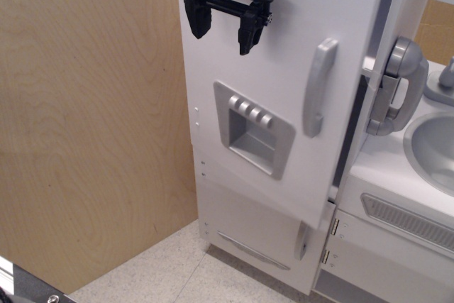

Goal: Close fridge

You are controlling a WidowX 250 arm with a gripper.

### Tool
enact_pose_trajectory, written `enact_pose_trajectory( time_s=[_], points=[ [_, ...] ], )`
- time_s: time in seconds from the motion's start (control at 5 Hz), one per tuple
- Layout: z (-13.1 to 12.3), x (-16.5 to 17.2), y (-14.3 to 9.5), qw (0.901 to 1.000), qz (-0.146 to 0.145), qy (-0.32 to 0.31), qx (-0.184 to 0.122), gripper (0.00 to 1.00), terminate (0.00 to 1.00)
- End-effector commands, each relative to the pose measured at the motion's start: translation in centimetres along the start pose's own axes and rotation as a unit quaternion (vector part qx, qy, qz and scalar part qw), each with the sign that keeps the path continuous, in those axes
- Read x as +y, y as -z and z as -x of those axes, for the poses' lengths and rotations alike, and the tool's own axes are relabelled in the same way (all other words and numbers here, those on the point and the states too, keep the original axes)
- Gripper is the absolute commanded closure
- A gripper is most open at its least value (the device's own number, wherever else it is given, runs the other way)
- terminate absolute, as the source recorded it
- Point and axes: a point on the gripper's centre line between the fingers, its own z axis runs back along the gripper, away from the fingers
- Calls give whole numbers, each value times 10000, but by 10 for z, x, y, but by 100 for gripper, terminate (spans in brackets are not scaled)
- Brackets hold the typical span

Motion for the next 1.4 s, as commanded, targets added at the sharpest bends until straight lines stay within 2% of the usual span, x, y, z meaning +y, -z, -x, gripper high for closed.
enact_pose_trajectory(
  time_s=[0.0,0.2,0.4,0.6,0.8,1.0,1.2],
  points=[
    [-19,9,-23,9957,-91,-164,-905,0,0],
    [-28,11,-25,9939,91,-358,-1043,0,0],
    [-33,12,-26,9898,169,-322,-1375,0,0],
    [-35,16,-31,9809,220,-426,-1883,0,0],
    [-38,19,-34,9773,318,-367,-2060,0,0],
    [-39,20,-35,9687,277,-343,-2444,0,0],
    [-43,22,-36,9650,269,-425,-2576,0,0]
  ],
)
